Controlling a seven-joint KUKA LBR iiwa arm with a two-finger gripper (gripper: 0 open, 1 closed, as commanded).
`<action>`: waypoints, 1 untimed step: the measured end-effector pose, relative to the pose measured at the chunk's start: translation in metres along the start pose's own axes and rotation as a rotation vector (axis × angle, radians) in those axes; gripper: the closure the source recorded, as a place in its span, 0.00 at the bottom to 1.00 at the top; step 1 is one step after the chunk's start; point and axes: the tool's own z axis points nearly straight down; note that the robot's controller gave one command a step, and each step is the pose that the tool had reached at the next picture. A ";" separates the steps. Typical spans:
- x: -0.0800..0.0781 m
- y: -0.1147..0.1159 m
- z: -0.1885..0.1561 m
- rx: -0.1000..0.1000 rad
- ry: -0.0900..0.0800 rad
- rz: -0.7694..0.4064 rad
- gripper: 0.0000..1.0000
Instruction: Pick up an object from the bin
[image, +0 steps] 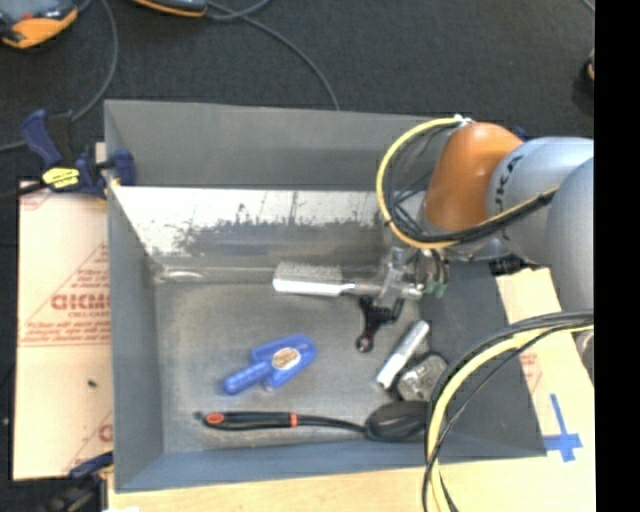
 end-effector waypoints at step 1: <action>0.000 0.000 0.000 0.000 0.000 0.000 1.00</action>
Offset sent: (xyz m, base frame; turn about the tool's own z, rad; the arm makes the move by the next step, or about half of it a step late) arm -0.0001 -0.0002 0.0118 0.0000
